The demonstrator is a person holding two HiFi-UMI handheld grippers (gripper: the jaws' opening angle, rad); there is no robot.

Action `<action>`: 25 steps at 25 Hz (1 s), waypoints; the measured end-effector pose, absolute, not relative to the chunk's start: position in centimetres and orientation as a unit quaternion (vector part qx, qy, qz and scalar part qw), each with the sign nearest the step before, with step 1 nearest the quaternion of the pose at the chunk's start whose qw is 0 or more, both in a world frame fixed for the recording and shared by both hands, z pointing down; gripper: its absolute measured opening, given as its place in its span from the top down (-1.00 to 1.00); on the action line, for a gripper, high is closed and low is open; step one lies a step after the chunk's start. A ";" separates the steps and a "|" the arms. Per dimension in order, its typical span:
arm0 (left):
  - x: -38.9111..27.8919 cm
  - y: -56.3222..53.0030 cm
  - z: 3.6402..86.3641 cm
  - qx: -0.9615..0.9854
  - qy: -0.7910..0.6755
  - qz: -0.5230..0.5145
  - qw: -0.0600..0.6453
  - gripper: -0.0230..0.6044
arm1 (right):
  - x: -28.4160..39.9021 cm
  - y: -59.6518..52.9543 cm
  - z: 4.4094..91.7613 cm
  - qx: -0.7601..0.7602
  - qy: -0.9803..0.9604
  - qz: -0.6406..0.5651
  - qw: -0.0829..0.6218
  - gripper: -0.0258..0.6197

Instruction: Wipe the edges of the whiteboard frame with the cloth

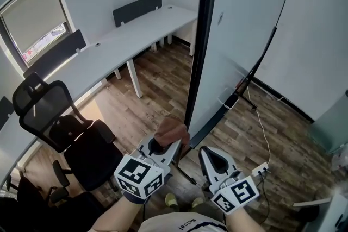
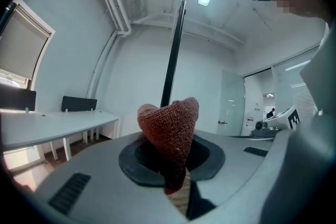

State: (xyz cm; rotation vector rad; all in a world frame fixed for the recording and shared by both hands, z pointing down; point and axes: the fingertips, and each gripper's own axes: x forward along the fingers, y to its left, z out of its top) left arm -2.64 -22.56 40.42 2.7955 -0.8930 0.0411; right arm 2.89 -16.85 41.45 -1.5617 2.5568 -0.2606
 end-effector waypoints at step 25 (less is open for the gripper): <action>1.3 -26.3 34.1 0.947 -0.316 0.021 0.047 0.70 | 7.5 -23.6 35.4 -0.428 0.894 -0.058 0.119 0.91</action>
